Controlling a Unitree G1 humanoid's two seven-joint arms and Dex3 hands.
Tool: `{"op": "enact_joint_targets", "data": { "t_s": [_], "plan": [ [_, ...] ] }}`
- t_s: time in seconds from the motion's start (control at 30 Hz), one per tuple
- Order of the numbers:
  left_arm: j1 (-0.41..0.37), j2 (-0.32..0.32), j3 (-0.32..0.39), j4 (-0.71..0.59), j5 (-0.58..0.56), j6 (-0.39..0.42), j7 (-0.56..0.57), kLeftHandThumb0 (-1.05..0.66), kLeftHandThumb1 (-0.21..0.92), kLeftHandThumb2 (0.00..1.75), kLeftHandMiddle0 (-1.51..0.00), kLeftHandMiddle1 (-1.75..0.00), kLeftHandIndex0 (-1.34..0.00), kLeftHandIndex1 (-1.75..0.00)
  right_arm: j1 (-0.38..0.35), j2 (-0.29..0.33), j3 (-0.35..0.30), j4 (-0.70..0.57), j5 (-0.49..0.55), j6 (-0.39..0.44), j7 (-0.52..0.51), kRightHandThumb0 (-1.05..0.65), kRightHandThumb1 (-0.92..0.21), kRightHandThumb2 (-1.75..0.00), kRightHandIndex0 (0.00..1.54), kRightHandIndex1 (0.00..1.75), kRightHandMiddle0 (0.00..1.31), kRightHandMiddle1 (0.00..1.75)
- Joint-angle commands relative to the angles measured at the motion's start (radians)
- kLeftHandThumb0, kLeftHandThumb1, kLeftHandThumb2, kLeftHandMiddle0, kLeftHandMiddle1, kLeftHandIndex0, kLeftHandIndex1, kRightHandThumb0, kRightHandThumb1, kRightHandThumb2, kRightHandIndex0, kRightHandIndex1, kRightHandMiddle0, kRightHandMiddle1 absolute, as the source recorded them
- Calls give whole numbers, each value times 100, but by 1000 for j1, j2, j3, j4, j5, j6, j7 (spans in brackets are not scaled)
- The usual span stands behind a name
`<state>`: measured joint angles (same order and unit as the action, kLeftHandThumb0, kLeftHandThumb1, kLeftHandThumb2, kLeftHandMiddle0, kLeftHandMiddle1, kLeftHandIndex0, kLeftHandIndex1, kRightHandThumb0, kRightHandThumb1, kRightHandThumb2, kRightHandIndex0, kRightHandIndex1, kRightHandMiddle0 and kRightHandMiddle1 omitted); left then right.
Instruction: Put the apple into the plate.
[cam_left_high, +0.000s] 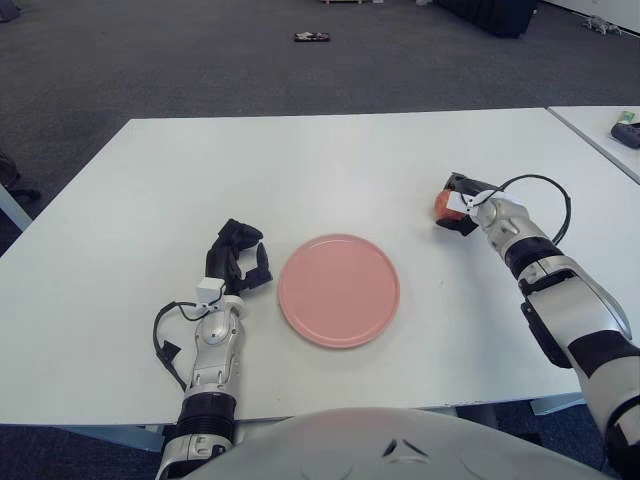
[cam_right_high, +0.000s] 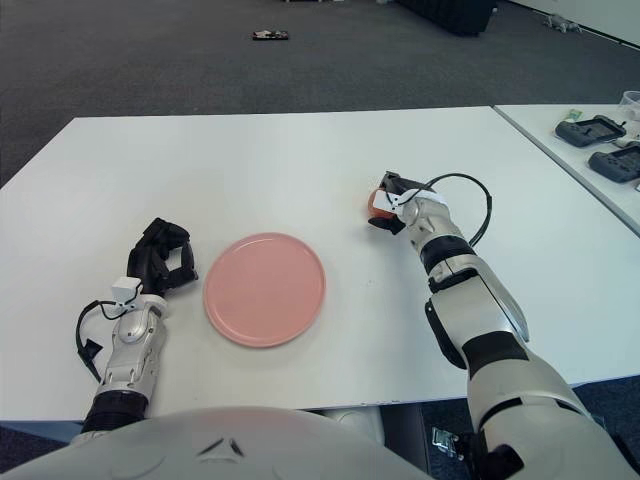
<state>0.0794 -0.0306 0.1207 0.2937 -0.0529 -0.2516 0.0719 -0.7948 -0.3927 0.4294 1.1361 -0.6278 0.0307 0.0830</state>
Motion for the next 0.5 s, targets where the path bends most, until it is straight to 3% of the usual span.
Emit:
{"op": "enact_joint_targets", "data": {
  "t_s": [0.0, 0.1, 0.2, 0.47],
  "plan": [
    [21, -4, 3, 27, 3, 44, 12, -50, 27, 138, -126, -175, -65, -175, 44, 35, 3, 18, 18, 24, 26, -47, -36, -125, 34, 157, 55, 174],
    [21, -4, 3, 26, 0, 43, 9, -50, 27, 138, -126, -175, -65, -175, 44, 33, 10, 8, 13, 31, 21, -48, -34, -128, 40, 160, 58, 175],
    [22, -4, 4, 25, -3, 41, 6, -50, 27, 138, -126, -175, -65, -175, 48, 33, 9, -6, 13, 42, 5, -48, -31, -131, 70, 170, 61, 175],
    [23, -4, 3, 23, 2, 39, 9, -50, 28, 138, -125, -175, -64, -175, 80, 35, -18, -70, 30, 71, -78, -51, -24, -140, 109, 174, 67, 175]
  ]
}}
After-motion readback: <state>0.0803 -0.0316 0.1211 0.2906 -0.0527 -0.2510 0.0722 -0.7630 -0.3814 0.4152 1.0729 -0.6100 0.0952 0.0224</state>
